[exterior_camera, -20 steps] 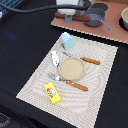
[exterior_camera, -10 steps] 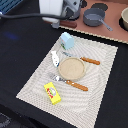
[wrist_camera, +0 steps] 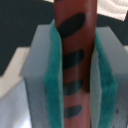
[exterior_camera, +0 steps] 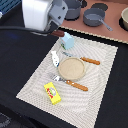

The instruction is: Interact with the objects in diverse but meaningful ways.

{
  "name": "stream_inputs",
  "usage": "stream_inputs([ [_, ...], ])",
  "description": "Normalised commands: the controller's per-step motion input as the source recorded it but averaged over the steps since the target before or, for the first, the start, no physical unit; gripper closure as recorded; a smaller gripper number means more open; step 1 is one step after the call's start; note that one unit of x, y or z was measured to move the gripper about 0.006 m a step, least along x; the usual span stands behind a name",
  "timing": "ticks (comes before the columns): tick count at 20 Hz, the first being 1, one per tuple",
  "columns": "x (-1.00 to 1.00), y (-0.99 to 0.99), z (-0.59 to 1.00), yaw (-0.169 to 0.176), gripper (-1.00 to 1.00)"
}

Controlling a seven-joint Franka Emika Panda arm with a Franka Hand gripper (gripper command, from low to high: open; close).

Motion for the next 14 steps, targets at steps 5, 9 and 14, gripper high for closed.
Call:
stream_inputs([
  [5,-0.73,-0.59,-0.29,0.0,1.0],
  [9,-0.61,-0.63,-0.31,0.0,1.0],
  [14,-0.39,-0.45,-0.44,0.0,1.0],
])
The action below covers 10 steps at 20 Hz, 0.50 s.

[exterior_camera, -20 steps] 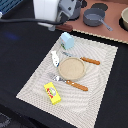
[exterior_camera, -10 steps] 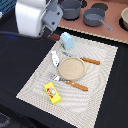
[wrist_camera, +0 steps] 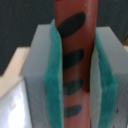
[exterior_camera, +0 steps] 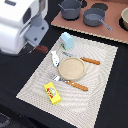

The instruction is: Interact with the objects in diverse but meaningful ways.

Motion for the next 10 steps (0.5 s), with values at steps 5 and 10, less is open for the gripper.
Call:
stream_inputs([
  [5,0.04,-0.17,-0.3,0.0,1.0],
  [10,0.02,-0.06,-0.38,0.002,1.0],
])
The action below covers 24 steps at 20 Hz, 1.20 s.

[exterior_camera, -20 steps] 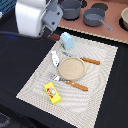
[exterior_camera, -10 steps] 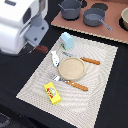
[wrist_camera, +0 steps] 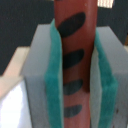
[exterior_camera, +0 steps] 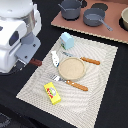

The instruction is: Interact with the objects in diverse but meaningful ways.

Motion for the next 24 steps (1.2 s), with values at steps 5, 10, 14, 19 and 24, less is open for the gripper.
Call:
stream_inputs([
  [5,-0.04,-0.14,-0.54,0.0,1.0],
  [10,-0.26,-0.2,-0.68,0.003,1.0],
  [14,-0.4,-0.16,-0.62,0.002,1.0],
  [19,-0.34,-0.14,-0.5,0.003,1.0],
  [24,-0.01,-0.1,-0.03,0.001,-1.0],
])
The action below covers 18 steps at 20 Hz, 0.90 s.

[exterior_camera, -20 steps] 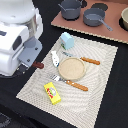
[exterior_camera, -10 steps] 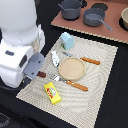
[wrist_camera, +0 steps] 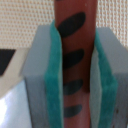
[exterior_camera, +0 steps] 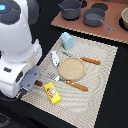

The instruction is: Interact with the objects in diverse but meaningful ways.

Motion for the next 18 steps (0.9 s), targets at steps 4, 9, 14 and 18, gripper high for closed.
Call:
stream_inputs([
  [4,0.36,0.0,0.69,0.0,-1.0],
  [9,0.37,0.0,0.68,0.0,-1.0],
  [14,0.64,-0.02,0.61,-0.062,-1.0],
  [18,0.87,-0.13,0.46,-0.117,-1.0],
])
